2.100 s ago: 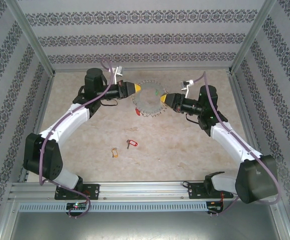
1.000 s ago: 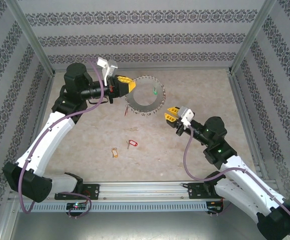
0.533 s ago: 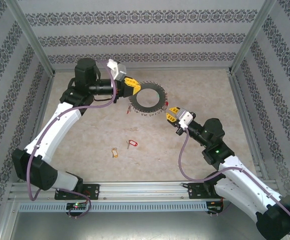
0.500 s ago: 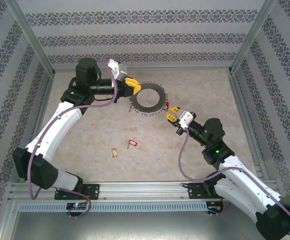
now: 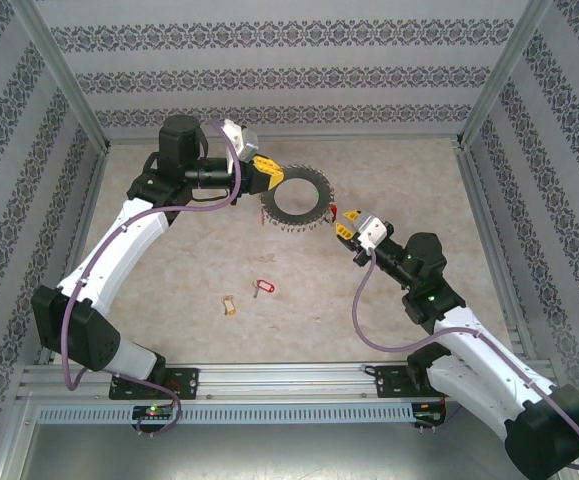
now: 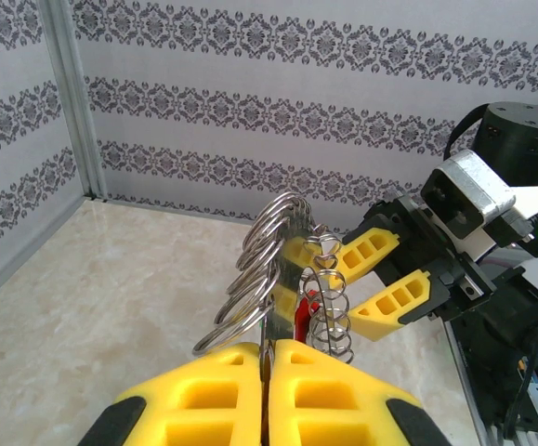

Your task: Put the keys on the keyring

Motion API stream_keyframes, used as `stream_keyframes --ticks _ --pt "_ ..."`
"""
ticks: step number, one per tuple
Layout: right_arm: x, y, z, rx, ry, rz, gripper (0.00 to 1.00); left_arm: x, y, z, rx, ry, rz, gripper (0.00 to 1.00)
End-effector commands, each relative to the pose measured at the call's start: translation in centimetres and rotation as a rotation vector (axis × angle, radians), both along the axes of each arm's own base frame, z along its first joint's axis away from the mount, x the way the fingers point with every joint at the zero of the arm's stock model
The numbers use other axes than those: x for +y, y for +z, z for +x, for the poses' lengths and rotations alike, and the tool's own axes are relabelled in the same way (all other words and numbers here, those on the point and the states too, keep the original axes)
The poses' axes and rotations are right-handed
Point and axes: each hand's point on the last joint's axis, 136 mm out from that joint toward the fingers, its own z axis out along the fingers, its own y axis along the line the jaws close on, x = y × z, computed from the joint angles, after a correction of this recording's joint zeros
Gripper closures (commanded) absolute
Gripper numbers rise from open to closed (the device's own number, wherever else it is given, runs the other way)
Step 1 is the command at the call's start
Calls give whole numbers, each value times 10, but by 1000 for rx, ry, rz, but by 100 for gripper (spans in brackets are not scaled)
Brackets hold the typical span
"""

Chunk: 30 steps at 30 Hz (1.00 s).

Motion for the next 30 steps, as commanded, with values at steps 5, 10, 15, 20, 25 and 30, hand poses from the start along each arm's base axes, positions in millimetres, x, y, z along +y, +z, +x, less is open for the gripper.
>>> stream_keyframes --ticks 5,10,15,20,25,30 --pt "-4 14 1 -24 -13 53 72 4 22 -3 -119 41 -14 100" --pt "-5 17 2 -19 -21 68 70 7 24 -6 -134 55 -14 100" --pt "-6 21 2 -17 -28 78 69 8 25 -10 -143 55 -7 100" --pt "-7 27 0 -7 -28 103 65 12 25 -14 -153 69 3 100" --pt "-8 34 0 13 -30 132 63 14 22 -19 -157 65 20 100" --pt "-3 44 -6 21 11 149 61 18 21 -27 -185 73 37 100"
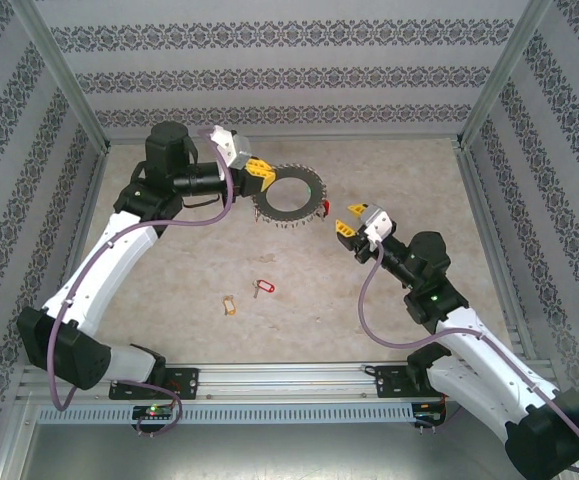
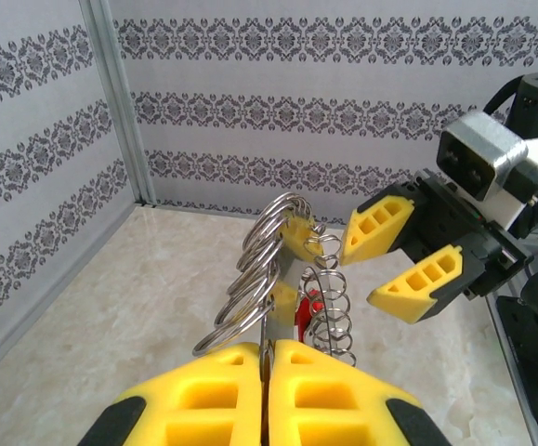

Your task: Put the keys on the keyring

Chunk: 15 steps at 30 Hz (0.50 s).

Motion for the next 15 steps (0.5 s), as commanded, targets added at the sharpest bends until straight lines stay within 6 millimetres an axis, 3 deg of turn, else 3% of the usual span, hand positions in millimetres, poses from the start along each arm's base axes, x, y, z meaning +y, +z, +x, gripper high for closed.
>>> stream_keyframes --ticks 1,15 --pt "0 27 -6 -24 24 54 61 4 11 -16 -74 -11 14 100" --pt "19 52 -21 67 143 116 55 13 9 -37 -97 -8 46 100"
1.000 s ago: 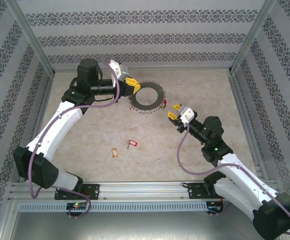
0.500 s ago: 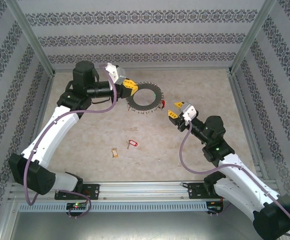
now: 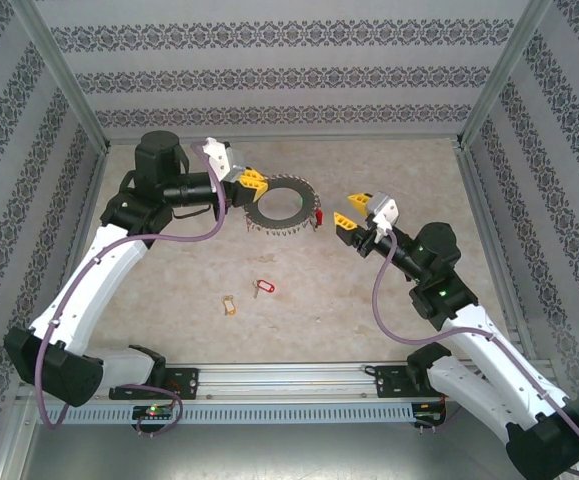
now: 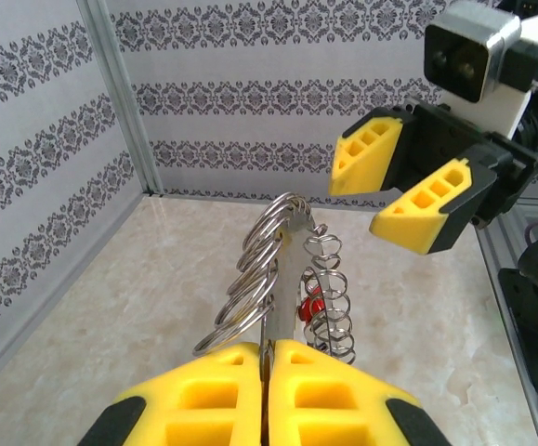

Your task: Put the keys on the keyring

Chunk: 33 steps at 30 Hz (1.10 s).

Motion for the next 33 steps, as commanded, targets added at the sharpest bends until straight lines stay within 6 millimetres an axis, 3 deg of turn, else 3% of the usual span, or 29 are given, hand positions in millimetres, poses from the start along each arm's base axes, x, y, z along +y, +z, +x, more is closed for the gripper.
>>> stream_keyframes --ticks 1,9,12,14,16,20,23,28,33 --pt "11 10 -10 28 70 27 55 2 11 -15 -57 -19 -1 100" --pt "21 10 -19 10 114 -38 59 4 7 -22 -27 -22 11 100" --pt "19 9 -16 -1 74 -60 60 5 2 -13 36 23 6 100" --pt "12 8 -8 27 16 -50 59 7 -6 5 150 106 -8 100" --pt "8 8 -3 67 -13 -38 58 1 -14 4 241 44 -2 100" --pt "22 -2 -11 210 141 -97 56 -11 -21 -4 350 -90 27 100" --pt "27 -6 -7 345 213 -106 55 -13 -29 -5 379 -124 55 100" --pt "32 -2 7 418 247 -106 51 -14 -38 -4 412 -141 82 100" --pt "50 -12 8 538 406 -138 52 -15 -45 -3 445 -154 115 100"
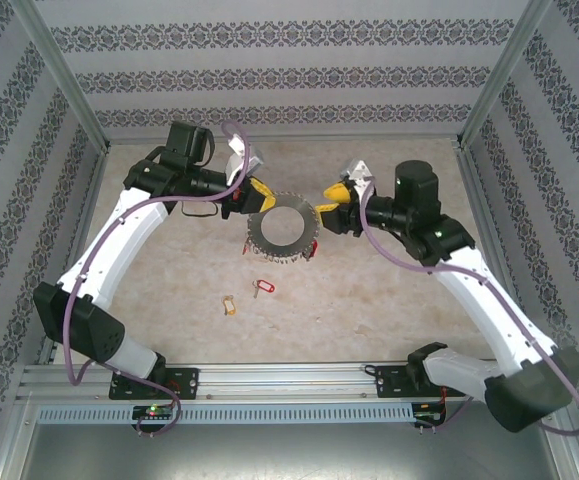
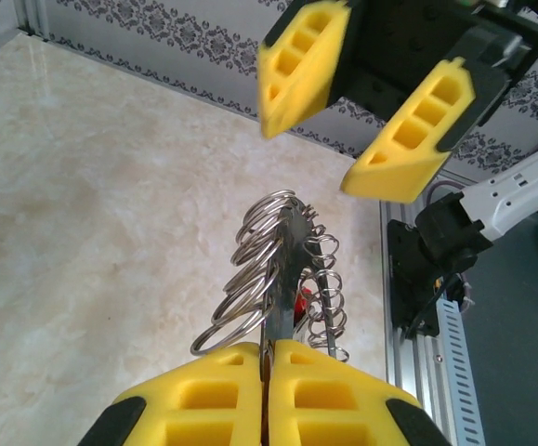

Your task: Put the keys on the keyring

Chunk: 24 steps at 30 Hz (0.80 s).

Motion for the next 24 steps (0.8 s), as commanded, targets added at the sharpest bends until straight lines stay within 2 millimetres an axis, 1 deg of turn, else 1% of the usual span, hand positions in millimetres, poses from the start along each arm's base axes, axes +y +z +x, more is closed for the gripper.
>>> stream_keyframes --ticks 1,6,13,20,24 --pt "15 0 -13 118 155 12 52 -1 6 -11 14 -63 -3 100" --pt "26 -1 -4 198 210 24 52 -1 -2 -12 58 -88 30 100" --pt "40 -14 -3 326 306 37 55 -4 -3 -8 67 -106 26 100" --pt "49 -24 -4 367 360 41 57 -4 -3 -10 65 -125 26 100" --pt "54 -24 -5 371 384 48 60 -4 -3 -11 58 -133 20 100"
